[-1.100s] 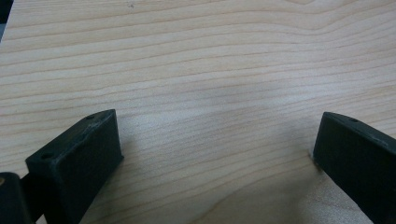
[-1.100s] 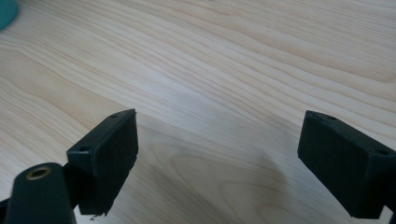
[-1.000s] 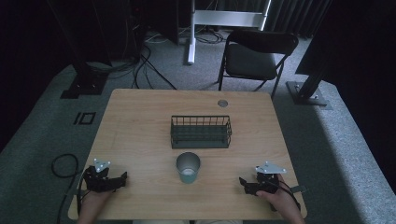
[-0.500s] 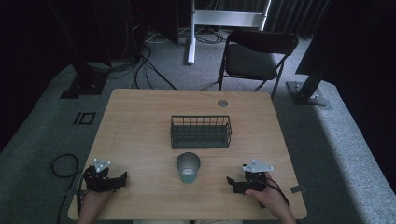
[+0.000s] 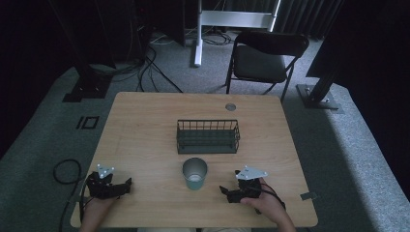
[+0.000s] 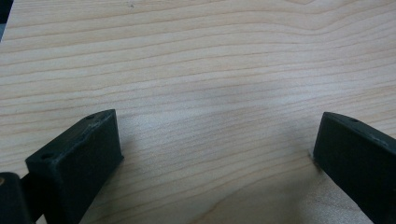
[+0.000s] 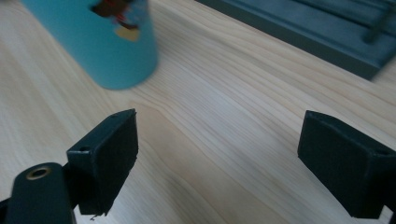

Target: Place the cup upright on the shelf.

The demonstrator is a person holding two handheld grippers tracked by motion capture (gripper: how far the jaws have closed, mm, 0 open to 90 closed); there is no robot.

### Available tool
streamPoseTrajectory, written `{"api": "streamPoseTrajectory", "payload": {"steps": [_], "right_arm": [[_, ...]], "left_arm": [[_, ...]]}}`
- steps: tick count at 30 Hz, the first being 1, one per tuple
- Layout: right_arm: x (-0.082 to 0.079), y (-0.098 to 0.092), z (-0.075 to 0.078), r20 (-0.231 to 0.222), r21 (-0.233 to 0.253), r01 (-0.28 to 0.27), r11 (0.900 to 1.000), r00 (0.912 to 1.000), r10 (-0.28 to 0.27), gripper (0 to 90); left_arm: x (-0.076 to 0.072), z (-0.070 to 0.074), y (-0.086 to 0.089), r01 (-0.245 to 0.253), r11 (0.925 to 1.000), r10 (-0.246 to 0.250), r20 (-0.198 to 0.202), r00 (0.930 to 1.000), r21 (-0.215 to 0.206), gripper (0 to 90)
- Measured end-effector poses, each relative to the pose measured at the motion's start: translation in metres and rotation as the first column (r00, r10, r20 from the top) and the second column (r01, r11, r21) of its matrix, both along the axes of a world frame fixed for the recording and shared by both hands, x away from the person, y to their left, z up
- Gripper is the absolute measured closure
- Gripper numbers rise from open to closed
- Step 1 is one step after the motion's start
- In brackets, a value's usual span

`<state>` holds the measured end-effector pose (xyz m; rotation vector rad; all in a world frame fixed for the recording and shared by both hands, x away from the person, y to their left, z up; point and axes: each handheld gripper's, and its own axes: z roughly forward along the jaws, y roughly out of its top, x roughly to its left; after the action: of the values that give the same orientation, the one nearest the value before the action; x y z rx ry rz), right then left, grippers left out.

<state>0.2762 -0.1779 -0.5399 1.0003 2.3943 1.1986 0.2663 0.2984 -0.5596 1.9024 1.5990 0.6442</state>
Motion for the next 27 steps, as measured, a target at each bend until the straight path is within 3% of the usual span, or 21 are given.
{"api": "streamPoseTrajectory", "payload": {"steps": [11, 27], "right_arm": [[-0.001, 0.024, 0.005, 0.028, 0.033, -0.095, 0.995, 0.9952, 0.094, 12.1], [0.002, 0.054, 0.011, 0.056, 0.079, -0.168, 0.983, 0.9849, 0.164, 12.9]], "left_arm": [[0.0, 0.0, 0.0, 0.0, 1.0, 0.0, -0.001, 1.0, 0.0, 1.4], [0.0, 0.0, 0.0, 0.0, 1.0, 0.0, -0.001, 1.0, 0.0, 1.4]]}}
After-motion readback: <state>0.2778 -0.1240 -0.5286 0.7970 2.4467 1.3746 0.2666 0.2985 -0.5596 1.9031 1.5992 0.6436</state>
